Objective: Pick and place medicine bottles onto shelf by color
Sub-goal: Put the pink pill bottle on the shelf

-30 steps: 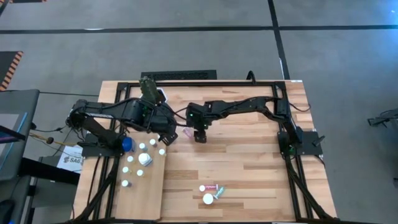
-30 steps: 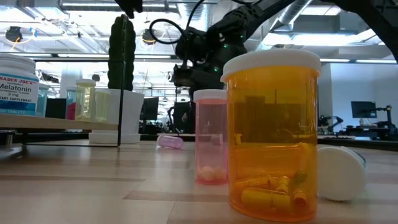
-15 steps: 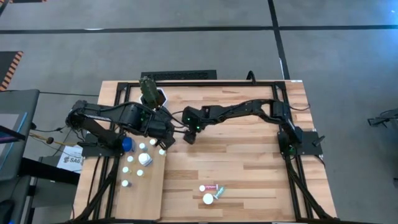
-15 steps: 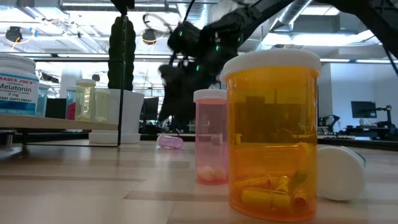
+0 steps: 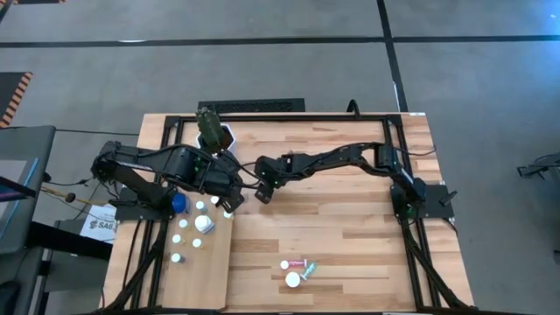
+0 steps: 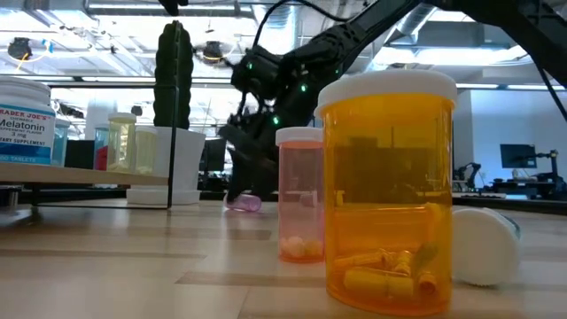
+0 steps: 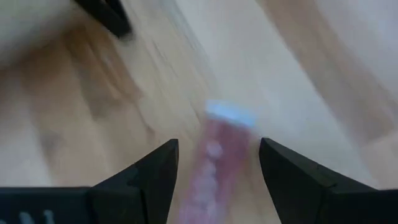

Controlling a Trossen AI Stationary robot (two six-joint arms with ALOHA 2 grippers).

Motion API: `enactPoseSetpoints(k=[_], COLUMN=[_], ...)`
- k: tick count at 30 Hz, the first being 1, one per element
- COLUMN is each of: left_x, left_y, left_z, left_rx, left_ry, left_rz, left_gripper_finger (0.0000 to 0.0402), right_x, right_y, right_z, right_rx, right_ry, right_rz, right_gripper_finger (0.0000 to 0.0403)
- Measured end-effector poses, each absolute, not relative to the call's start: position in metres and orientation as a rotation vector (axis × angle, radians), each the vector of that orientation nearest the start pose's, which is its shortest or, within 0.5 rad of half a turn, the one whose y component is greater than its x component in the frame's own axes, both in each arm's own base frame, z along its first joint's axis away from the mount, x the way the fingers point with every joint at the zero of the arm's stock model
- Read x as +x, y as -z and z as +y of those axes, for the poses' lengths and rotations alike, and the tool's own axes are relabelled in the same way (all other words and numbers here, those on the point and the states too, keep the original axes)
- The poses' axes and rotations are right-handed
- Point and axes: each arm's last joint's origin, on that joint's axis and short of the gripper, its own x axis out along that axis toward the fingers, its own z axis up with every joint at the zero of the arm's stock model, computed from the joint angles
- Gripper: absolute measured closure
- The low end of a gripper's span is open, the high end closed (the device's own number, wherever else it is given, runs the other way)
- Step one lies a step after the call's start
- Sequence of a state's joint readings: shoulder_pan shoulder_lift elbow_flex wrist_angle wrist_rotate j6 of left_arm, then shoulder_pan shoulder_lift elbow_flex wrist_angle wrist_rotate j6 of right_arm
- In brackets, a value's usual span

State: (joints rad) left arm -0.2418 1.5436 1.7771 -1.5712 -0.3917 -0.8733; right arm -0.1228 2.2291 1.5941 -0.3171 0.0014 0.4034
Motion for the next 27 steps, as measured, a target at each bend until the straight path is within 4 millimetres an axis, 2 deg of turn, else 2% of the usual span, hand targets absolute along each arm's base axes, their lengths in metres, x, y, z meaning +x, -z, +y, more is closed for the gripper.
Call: enactPoseSetpoints(k=[11,14,24,27], left_x=[0.254,0.254,0.254,0.254], left_y=[-0.390,-0.390,-0.390,-0.390], left_z=[-0.052,-0.052,-0.052,-0.051], left_rx=[-0.344,-0.345,-0.353,-0.357], left_ry=[-0.648,-0.647,-0.653,-0.657], left_rz=[1.099,1.100,1.097,1.094], left_gripper_finger=[0.0246,0.0246,0.0246,0.0246], right_x=[0.464,0.464,0.460,0.457], right_y=[-0.128,-0.127,-0.127,-0.132], right_z=[-0.047,-0.046,-0.045,-0.045], right_rx=[0.399,0.389,0.369,0.346], right_ry=[0.305,0.315,0.323,0.299], right_rz=[0.990,0.991,1.033,1.052], right_gripper_finger=[0.0155,0.0167,0.0289,0.0312])
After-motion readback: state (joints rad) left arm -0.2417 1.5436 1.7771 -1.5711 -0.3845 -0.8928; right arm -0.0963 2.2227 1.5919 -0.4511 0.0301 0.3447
